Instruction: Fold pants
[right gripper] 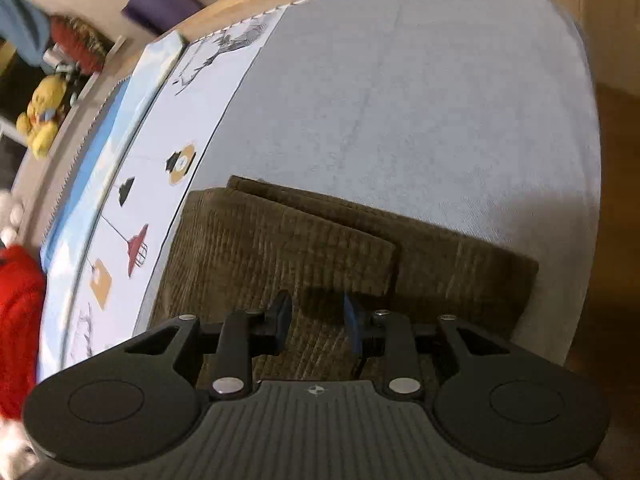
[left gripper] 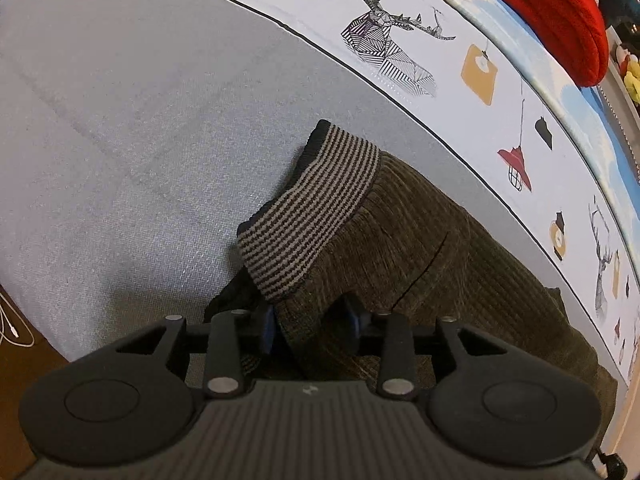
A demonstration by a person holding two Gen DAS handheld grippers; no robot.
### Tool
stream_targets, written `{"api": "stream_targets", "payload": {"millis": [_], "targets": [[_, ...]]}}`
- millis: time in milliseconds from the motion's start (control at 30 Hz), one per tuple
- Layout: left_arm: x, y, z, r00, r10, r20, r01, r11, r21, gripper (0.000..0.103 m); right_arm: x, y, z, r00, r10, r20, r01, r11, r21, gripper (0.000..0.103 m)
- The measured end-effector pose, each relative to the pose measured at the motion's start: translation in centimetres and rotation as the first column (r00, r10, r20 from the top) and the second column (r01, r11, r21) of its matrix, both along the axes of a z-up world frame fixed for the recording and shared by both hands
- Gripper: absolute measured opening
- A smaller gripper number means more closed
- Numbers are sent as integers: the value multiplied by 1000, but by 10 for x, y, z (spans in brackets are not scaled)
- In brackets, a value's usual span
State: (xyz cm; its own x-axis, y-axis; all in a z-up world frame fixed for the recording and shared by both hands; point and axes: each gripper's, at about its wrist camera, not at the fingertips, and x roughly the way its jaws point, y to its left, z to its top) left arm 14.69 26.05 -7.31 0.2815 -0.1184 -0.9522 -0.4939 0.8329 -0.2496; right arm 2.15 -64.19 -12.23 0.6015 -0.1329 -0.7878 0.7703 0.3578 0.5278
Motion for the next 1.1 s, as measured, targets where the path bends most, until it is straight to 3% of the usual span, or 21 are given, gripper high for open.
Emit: {"api": "stream_targets", "payload": {"millis": [100,167,200,267,367,433,700,733,800,833,900,967,1100], "targets": [[2,-1,-1,1000,-2,-3,2,1000,3,39,4,4,2,999,34,-21,-34,999,-35,32],[2,-1,-1,1000,-7,-3,7,1000,0,39,3,6,12,989,96,113,-95,995,-14,30],[2,-2,-1,1000,-9,-2,9,1000,0,39,3,9,22,979,127,162,-116,990,-76,28],[2,-1,-1,1000,-9,-2,9,1000,-2,39,3,15,38,991,88,99,-67,977,-204,29],[1,0,-1,1000,-5,1,5,1000,-9,39,-10,4,15,999,-21,-42,19,999,-49,31],[1,1,-1,1000,-5,1,5,1000,-10,39,-12,2,4,995,-20,-101,19,1000,-11,31],[1,5,-2,1000,5,2,-5,1000,-19,40,-7,-2,-11,996,-51,-76,52,999,16,33],[1,6,-2,1000,6,0,-6,1000,-18,40,-4,0,-11,996,-45,-73,46,999,0,32],[2,4,-2,1000,4,-2,-4,1000,-6,37,-3,1,-10,997,-26,-75,23,999,-29,8],[1,2,0,1000,1,0,-1,1000,9,29,2,0,-9,997,-24,-70,22,999,-35,6],[0,-2,7,1000,-13,19,12,999,30,18,3,-1,2,999,-35,-29,34,998,-52,6],[-3,-4,19,997,-40,61,38,998,45,12,-3,1,24,997,-28,66,34,996,-84,5],[-26,-9,49,979,-108,173,100,994,51,10,-30,9,72,966,1,259,50,981,-189,5]]}}
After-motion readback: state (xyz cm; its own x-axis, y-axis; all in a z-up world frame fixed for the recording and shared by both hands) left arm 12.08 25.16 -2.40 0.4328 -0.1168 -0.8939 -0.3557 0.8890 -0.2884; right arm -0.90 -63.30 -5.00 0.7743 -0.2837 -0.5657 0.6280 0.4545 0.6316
